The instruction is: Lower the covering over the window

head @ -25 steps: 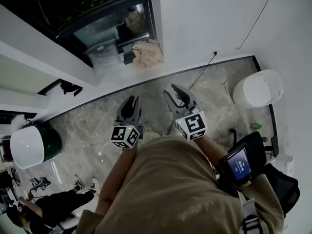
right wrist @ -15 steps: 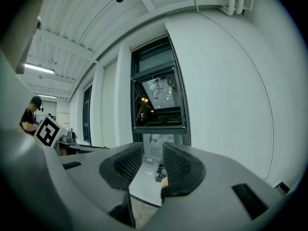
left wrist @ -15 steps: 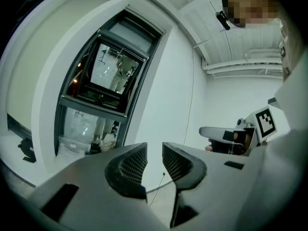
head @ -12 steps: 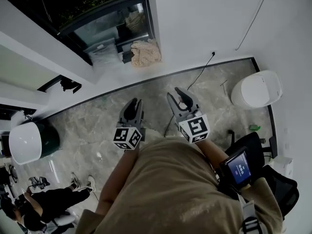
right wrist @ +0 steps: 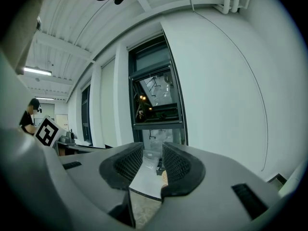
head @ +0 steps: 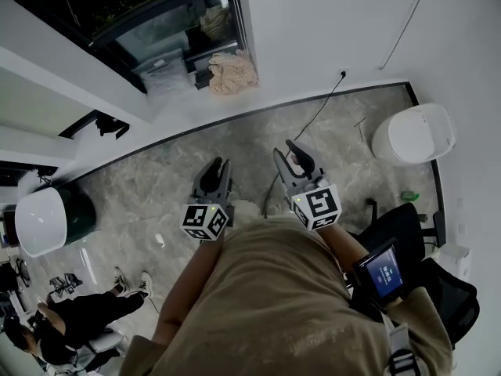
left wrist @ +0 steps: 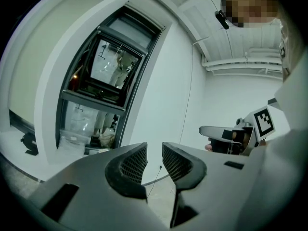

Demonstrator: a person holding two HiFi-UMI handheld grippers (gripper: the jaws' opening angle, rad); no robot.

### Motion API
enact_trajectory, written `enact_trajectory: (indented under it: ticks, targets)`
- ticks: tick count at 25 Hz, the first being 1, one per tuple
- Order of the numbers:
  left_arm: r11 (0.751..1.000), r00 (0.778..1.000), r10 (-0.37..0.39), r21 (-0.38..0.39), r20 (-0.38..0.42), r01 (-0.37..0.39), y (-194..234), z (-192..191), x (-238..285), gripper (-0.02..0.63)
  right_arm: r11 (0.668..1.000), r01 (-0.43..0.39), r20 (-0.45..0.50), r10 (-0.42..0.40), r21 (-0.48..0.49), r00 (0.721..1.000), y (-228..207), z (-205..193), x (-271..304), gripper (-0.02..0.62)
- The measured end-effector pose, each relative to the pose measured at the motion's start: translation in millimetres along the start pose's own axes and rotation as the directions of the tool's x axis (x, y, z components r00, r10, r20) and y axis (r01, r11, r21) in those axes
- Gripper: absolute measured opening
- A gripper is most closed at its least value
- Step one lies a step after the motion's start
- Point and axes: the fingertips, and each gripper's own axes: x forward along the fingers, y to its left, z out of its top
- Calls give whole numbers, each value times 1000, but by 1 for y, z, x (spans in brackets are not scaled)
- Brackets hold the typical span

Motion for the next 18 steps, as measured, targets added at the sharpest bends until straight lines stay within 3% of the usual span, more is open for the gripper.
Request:
enact_trajectory:
  ticks: [18]
  targets:
    - [990, 991, 134, -34, -19, -134, 38, -23, -71, 107, 989, -148, -38, 149, 13, 988, 64, -21, 31, 124]
